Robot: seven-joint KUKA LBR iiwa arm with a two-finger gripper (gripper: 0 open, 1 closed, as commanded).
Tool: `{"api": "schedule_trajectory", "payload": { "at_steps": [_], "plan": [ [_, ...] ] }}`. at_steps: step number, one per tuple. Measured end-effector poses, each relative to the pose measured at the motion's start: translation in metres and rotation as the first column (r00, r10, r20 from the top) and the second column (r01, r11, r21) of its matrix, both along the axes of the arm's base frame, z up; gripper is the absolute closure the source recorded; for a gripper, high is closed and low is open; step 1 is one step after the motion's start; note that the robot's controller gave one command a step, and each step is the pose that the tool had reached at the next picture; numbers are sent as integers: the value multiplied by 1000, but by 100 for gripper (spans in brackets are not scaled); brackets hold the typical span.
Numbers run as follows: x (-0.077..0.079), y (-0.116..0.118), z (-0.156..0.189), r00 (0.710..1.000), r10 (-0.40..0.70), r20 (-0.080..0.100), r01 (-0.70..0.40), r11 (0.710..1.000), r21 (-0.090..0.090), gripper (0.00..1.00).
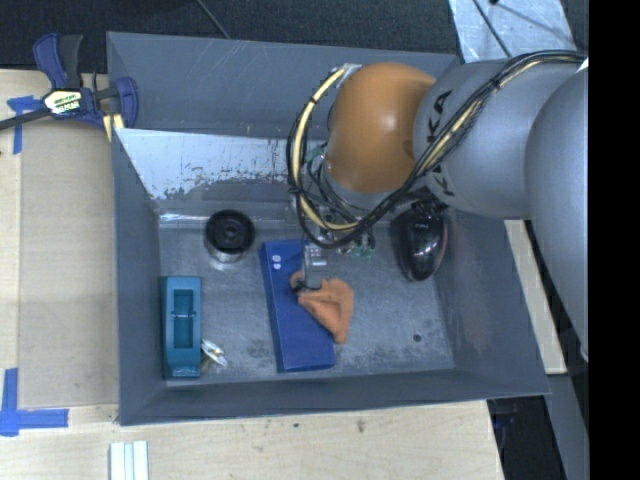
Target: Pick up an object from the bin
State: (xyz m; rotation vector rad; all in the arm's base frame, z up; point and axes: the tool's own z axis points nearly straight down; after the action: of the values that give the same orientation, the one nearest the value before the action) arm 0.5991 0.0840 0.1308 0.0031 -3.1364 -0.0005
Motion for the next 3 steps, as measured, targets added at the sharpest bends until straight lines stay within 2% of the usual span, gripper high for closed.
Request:
{"api": "schedule_trajectory", "payload": {
  "at_steps": [1, 2, 3],
  "plan": [
    [2, 0, 5, 1000, -2, 8, 2, 1000, 1, 0],
    [13, 1, -41, 983, -181, 12, 181, 983, 2, 0],
    [16, -3, -58, 981, -193, 7, 193, 981, 4, 0]
  ]
}}
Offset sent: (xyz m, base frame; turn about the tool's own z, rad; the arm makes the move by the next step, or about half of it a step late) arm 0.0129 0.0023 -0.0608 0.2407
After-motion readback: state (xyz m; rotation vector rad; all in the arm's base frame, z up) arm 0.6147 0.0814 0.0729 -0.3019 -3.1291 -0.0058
